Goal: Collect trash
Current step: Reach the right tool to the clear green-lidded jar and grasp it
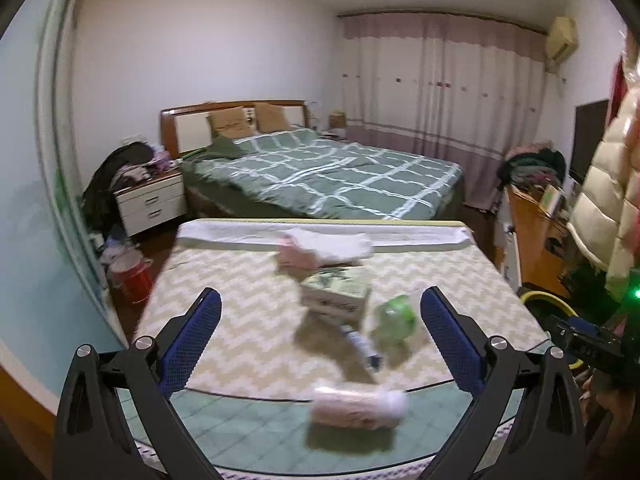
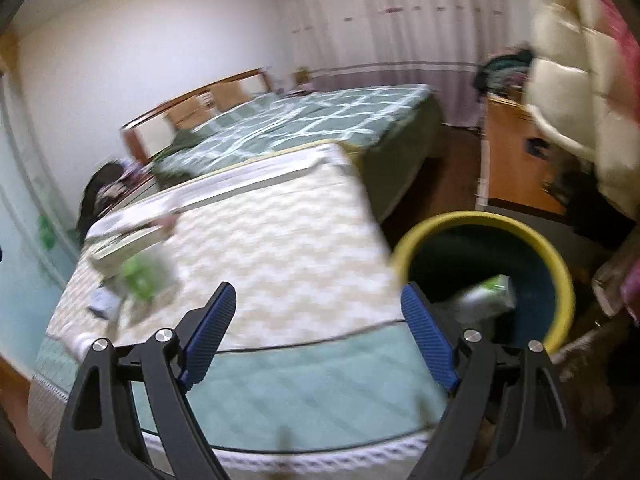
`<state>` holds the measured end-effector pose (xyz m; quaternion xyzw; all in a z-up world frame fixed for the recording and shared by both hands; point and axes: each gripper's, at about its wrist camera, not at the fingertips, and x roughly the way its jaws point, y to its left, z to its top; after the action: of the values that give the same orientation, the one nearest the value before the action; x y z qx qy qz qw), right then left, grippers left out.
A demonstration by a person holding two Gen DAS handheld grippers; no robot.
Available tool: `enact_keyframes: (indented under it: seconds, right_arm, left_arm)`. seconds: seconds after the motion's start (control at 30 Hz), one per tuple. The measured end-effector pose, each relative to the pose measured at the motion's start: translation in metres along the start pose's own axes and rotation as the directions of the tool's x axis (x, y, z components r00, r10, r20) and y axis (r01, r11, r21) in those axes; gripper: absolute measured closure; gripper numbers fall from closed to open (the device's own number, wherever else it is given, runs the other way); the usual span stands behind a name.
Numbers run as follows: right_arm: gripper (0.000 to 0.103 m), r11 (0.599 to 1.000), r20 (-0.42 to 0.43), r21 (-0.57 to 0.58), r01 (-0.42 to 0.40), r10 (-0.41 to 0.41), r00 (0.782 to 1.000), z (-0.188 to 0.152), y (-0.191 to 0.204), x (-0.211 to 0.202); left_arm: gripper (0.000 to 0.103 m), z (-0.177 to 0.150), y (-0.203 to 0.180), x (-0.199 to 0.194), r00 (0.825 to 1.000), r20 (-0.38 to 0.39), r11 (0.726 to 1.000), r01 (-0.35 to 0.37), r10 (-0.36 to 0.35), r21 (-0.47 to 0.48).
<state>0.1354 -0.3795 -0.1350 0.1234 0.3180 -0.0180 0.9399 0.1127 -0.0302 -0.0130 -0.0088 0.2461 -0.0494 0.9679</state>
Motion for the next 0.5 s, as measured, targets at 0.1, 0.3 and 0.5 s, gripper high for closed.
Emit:
enact_keyframes:
  seconds: [0.1, 0.3, 0.5]
  right_arm:
    - [0.023, 0.996, -0.026, -0.062, -0.068, 0.066, 0.997, 0.005, 0.037, 0.015]
    - [0.023, 0.966, -0.097, -0.172, -0.195, 0.18, 0.979, 0.016, 0.1, 0.047]
    - [0.022, 0.938, -0.196, -0.219, -0.27, 0.228, 0.954, 0.025, 0.139, 0.09]
  left_arm:
    - [0.005, -0.005, 0.02, -0.004, 1.0, 0.008, 1.0, -0.019, 0.019, -0.018]
    - [0.005, -0.01, 0.03, -0.003, 1.0, 0.001, 0.999, -0.003, 0.003, -0.033]
    - [0.005, -0.015, 0.031, 0.008, 1.0, -0.02, 0.999, 0.014, -0.015, -0.045]
